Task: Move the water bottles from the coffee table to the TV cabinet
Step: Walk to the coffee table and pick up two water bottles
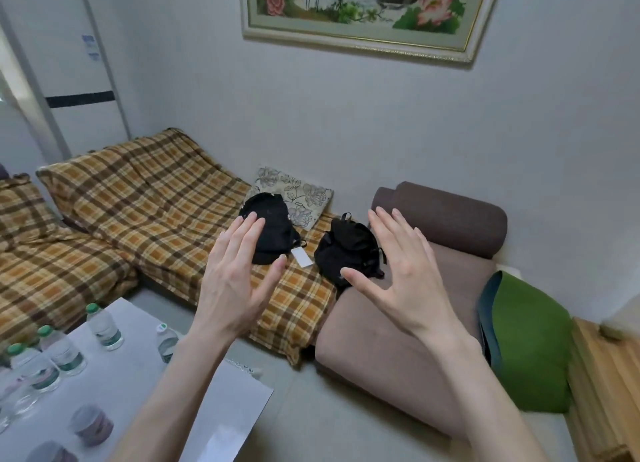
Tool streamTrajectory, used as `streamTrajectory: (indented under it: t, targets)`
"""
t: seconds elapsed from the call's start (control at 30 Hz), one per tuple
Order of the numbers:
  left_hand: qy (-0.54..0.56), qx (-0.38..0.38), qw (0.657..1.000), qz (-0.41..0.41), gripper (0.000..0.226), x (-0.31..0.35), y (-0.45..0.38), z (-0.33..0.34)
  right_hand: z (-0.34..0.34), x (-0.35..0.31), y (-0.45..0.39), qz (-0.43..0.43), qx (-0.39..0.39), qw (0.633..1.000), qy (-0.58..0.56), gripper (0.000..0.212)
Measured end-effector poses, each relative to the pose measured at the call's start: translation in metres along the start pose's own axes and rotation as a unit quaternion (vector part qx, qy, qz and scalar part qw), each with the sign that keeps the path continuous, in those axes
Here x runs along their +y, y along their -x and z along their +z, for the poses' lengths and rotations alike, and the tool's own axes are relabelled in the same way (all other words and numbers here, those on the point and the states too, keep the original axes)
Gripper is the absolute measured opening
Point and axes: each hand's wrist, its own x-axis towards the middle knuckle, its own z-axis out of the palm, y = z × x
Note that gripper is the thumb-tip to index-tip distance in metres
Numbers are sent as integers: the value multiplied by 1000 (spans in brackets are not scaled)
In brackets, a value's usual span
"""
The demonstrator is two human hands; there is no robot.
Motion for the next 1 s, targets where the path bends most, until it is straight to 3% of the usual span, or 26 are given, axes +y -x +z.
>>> streamTrajectory:
  t: [0.33, 0.63, 1.0]
  targets:
    - [-85, 2, 991, -102, 70, -88, -34, 43, 118, 27, -131, -91, -59, 990, -89, 93]
    - [-148, 31, 966, -211, 72, -145, -58, 58, 222, 37, -241, -207, -129, 952, -186, 93]
    - [-257, 38, 904, -340, 64, -163, -13, 22, 338, -35, -272, -304, -207, 881, -298, 92]
